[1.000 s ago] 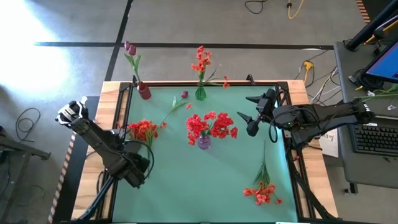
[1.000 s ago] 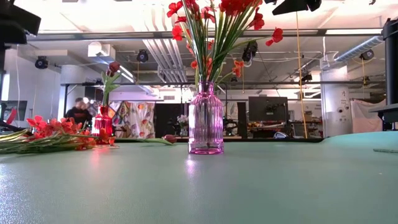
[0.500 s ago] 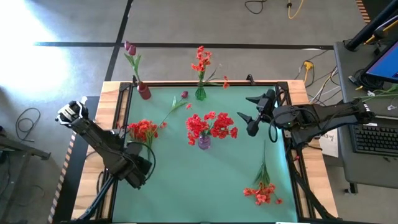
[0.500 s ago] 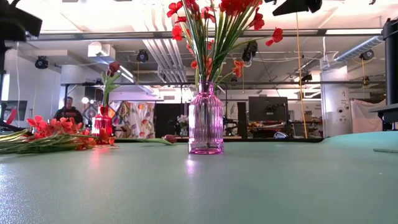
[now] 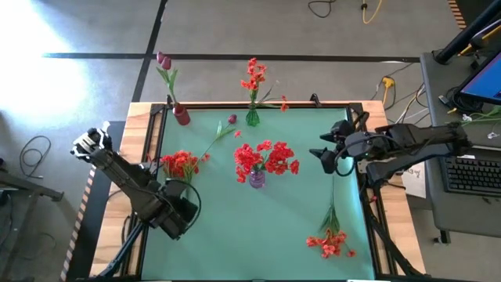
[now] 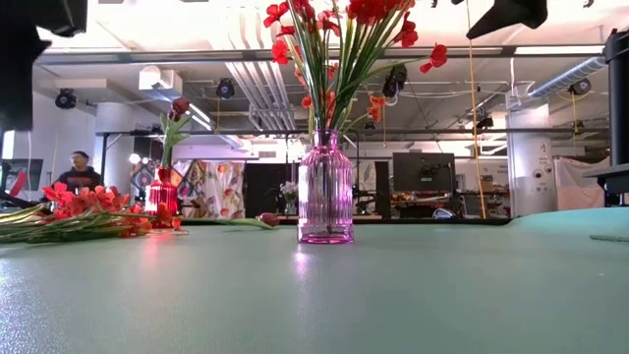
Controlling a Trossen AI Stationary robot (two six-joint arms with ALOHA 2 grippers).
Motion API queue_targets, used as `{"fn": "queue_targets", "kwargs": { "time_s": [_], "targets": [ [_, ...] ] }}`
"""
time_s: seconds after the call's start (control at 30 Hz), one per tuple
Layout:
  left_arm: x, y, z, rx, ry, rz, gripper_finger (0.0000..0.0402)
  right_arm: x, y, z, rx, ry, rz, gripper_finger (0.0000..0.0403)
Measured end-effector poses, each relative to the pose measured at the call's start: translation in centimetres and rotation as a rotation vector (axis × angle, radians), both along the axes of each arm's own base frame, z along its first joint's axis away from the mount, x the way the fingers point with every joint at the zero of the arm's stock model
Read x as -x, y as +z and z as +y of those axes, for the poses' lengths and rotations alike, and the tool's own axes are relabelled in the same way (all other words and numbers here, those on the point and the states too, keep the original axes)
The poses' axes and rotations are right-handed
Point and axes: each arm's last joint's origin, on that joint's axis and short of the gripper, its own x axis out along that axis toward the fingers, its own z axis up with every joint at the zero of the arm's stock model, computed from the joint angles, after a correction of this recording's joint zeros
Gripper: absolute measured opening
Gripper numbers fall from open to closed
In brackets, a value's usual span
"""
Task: Sort flowers into vase by color
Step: Put the orange flowers into the green vase
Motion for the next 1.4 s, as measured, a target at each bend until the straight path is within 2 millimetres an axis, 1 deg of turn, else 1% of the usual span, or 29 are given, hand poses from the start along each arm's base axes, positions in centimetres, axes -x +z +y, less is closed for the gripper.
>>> {"fn": "queue_targets", "kwargs": {
  "time_s": [0.13,0.27,0.4,0.6,0.7,0.87,1.03,1.2,1.3,1.4],
  "targets": [
    [-0.5,-1.3,-0.1,-0.018,0.048,0.021,0.0186,0.0,0.1,0.0,-0.005,0.007,-0.002,0.0336],
    [-1.0,-2.5,0.3,-0.083,0.132,-0.018,0.0204,0.0,0.2,0.1,-0.029,0.035,0.001,0.0336],
    [-1.6,-3.5,0.7,-0.11,0.161,0.007,0.0214,0.0,0.1,0.1,-0.033,0.042,0.005,0.0336],
    [-2.5,-5.0,1.3,-0.103,0.161,0.03,0.0215,0.1,0.1,0.1,-0.027,0.047,0.01,0.0336],
    [-2.5,-6.0,1.5,-0.084,0.161,0.014,0.0215,0.1,0.1,0.1,-0.026,0.048,0.011,0.0336],
    [-1.8,-7.7,2.0,-0.064,0.188,-0.012,0.0214,0.1,0.1,0.1,-0.016,0.056,0.015,0.0336],
    [-1.2,-9.4,2.4,-0.048,0.209,-0.037,0.0203,0.1,0.1,0.1,-0.002,0.067,0.022,0.0336],
    [-0.7,-10.8,2.8,-0.034,0.225,-0.06,0.0183,0.1,0.1,0.1,0.006,0.072,0.025,0.0336],
    [-0.6,-11.1,2.9,-0.031,0.228,-0.077,0.016,0.1,0.1,0.1,0.011,0.069,0.025,0.0336],
    [-0.7,-11.1,2.9,-0.036,0.226,-0.083,0.0125,0.1,0.1,0.1,0.015,0.071,0.026,0.0336]
  ]
}}
